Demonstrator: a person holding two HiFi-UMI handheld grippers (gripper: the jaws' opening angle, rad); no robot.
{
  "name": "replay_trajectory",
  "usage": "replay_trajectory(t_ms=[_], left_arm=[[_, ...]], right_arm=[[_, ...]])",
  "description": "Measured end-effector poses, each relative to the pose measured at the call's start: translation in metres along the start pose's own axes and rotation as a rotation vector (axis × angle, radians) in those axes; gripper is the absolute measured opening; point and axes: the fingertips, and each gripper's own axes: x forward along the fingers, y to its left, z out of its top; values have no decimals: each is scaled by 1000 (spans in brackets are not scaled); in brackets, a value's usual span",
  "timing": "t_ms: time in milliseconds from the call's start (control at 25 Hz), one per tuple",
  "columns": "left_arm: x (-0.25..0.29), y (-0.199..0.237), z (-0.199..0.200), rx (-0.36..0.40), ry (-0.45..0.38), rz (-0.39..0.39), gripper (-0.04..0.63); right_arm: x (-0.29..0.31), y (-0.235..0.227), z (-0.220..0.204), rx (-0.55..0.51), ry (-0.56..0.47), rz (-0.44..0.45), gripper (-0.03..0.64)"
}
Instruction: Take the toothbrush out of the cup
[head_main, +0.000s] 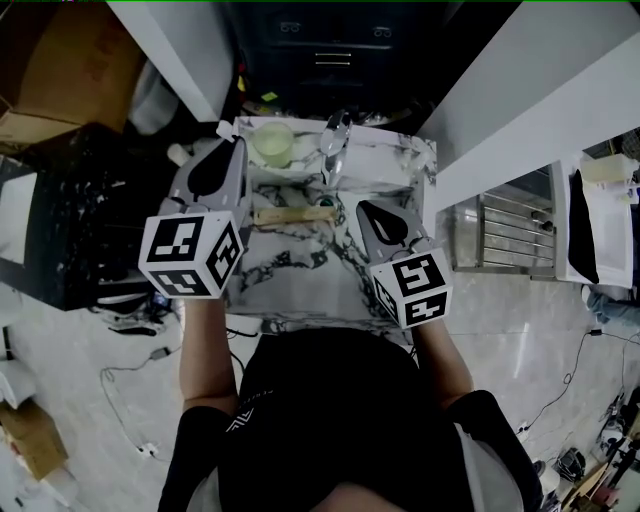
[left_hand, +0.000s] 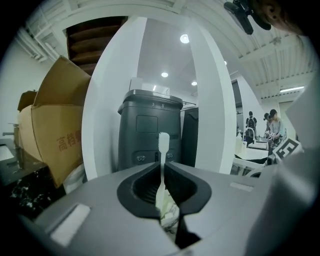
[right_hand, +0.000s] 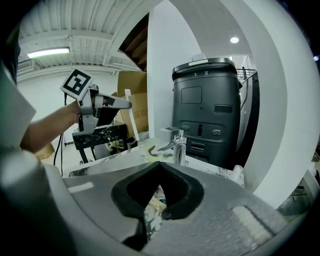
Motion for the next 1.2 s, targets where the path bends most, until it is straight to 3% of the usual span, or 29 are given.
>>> replay_trajectory(t_ms=[480, 1200], left_arm=[[-26, 2, -32, -59, 41, 15, 40], [-44, -4, -68, -85, 107, 0, 40]], right_arm=[[0, 2, 1, -14, -1, 10, 3], [-6, 5, -2, -21, -10, 12, 2]])
